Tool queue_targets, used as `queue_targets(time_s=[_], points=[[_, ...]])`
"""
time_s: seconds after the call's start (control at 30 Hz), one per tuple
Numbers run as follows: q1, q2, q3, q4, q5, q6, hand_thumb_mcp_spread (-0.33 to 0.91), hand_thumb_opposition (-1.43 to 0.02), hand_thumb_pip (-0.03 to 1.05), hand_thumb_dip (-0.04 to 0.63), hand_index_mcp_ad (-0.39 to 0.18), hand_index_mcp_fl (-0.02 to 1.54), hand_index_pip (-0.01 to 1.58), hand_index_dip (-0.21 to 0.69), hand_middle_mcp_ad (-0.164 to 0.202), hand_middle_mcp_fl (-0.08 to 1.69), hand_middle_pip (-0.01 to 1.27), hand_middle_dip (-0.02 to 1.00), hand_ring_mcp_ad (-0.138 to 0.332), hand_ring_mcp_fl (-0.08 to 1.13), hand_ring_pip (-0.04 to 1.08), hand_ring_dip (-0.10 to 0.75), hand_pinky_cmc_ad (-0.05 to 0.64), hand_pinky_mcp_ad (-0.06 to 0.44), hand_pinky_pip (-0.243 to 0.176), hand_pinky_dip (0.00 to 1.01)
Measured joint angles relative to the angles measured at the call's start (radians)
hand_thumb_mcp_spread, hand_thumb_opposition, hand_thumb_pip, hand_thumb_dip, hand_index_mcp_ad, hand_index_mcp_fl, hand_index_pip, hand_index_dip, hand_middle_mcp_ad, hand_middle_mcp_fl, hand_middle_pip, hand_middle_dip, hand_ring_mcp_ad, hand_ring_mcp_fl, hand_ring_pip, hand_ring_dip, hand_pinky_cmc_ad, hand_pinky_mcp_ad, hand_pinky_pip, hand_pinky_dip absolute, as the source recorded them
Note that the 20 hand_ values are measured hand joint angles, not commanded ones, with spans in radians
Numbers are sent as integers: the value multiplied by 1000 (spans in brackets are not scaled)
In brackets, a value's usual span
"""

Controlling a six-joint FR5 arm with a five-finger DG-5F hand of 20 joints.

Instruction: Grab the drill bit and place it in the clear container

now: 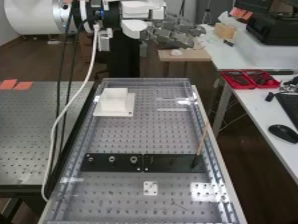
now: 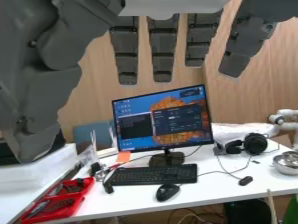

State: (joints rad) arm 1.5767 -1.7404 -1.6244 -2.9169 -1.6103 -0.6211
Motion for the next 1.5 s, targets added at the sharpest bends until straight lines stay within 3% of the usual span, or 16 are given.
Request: queue_targets(time_s=[1.5], points=[[4, 30, -13, -9, 5, -16, 311, -730, 361, 93, -75, 323, 87, 244, 93, 218, 124, 202, 166, 14, 120, 101, 375, 297, -75, 278]])
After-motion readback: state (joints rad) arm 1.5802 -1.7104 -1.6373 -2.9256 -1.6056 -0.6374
